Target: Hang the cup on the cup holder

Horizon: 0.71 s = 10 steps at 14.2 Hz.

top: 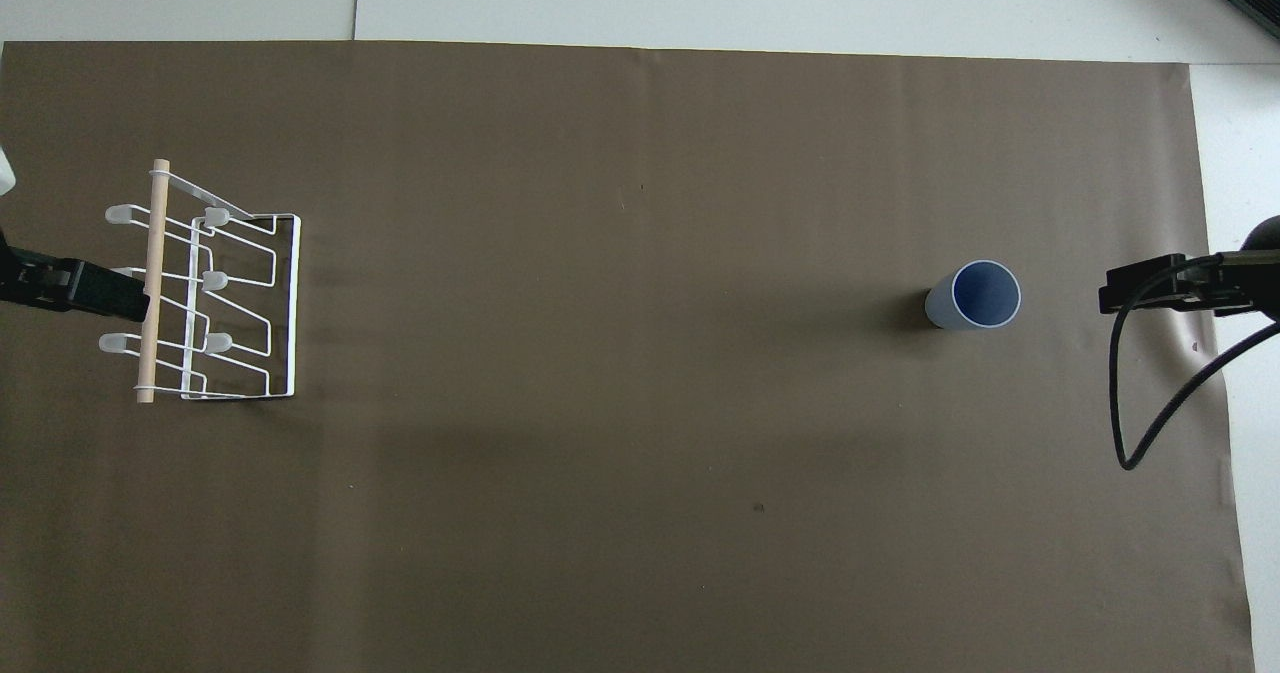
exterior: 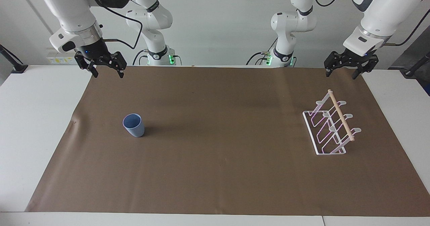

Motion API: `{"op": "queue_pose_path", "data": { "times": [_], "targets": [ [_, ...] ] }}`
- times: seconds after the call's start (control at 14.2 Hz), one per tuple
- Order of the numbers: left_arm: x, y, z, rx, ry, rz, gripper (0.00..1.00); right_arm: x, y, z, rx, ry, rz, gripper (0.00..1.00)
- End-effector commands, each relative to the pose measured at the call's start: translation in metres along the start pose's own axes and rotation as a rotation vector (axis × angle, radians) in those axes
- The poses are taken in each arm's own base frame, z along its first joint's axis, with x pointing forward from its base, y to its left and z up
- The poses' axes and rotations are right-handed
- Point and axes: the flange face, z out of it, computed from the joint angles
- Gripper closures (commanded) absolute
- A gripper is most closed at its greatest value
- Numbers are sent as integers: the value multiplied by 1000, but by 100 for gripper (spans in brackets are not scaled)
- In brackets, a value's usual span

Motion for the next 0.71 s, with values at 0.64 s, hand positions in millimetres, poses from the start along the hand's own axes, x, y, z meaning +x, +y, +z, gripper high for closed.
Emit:
{"op": "queue_pose_path", "data": {
  "times": [0.64],
  "targets": [
    [-15,-25,-33,-11,-48,-90,0,34,24,122,11,30,-232,0]
  ]
}}
